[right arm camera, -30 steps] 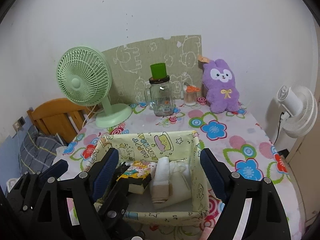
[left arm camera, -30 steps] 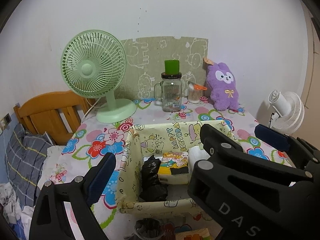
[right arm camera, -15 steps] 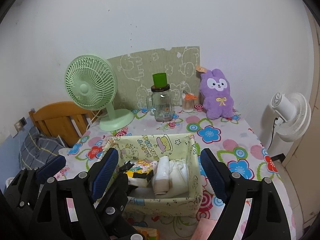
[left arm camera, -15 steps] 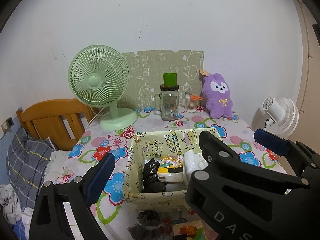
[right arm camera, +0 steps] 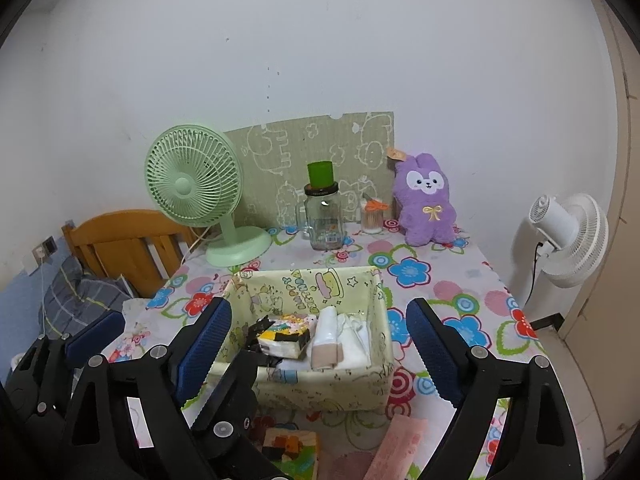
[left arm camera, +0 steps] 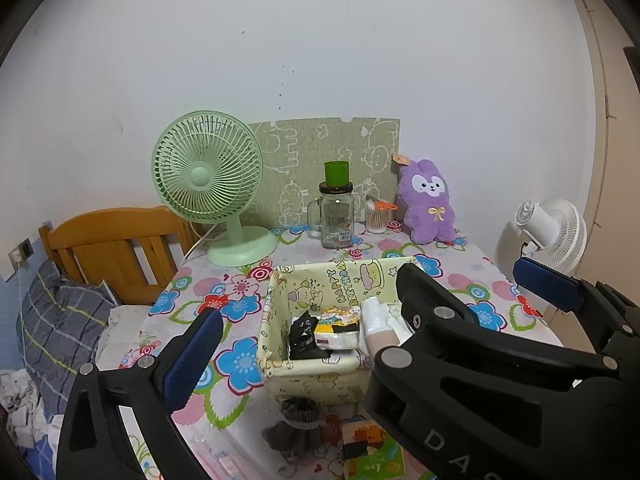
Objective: Organize soft objects
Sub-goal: 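Withdraw both open grippers up and away from the fabric box, then grasp the pink paper packet with the right gripper while the left grasps the green tissue pack, then lift and carry the pink packet and green tissue pack over the fabric box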
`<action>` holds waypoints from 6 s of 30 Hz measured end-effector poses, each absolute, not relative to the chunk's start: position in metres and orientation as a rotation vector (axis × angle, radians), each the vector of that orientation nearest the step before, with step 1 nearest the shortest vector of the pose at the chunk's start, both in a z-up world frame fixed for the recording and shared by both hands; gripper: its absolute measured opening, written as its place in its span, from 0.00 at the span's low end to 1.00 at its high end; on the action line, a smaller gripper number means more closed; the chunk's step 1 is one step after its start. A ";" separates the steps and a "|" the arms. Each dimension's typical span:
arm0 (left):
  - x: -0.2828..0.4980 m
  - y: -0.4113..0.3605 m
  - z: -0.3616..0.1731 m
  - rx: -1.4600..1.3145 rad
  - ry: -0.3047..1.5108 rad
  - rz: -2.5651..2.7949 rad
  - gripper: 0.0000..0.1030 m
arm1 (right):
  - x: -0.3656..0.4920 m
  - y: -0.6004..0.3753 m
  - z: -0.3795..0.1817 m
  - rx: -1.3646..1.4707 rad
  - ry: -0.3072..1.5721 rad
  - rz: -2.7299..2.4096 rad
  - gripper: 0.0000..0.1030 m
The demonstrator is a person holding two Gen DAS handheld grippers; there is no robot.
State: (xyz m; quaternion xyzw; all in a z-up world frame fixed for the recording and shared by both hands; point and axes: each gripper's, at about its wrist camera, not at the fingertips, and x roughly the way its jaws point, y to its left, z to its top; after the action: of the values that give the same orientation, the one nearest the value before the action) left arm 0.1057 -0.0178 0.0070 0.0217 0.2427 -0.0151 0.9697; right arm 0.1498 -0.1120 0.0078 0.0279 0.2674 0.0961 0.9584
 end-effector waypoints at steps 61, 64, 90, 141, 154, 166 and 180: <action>0.072 -0.038 -0.106 -0.001 0.640 -0.093 0.99 | 0.098 -0.144 -0.100 0.033 0.677 0.048 0.99; 0.077 -0.040 -0.113 -0.008 0.661 -0.096 0.99 | 0.103 -0.146 -0.107 0.031 0.689 0.042 0.99; 0.126 -0.060 -0.144 0.054 0.845 -0.072 0.55 | 0.156 -0.169 -0.158 0.070 0.911 -0.010 0.81; 0.060 -0.037 -0.077 0.011 0.679 -0.047 0.49 | 0.091 -0.142 -0.081 0.080 0.744 0.038 0.41; 0.047 -0.036 -0.041 -0.014 0.622 -0.050 0.49 | 0.079 -0.141 -0.041 0.082 0.675 0.059 0.41; 0.039 -0.036 -0.004 -0.019 0.535 -0.040 0.49 | 0.074 -0.142 -0.002 0.085 0.591 0.092 0.41; 0.058 -0.031 0.013 -0.020 0.510 -0.042 0.49 | 0.094 -0.137 0.017 0.086 0.568 0.099 0.41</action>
State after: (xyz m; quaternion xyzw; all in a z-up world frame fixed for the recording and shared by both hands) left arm 0.0582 -0.0313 0.0129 -0.0100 0.2523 -0.0206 0.9674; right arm 0.0940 -0.1367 0.0168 0.0423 0.2798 0.0490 0.9579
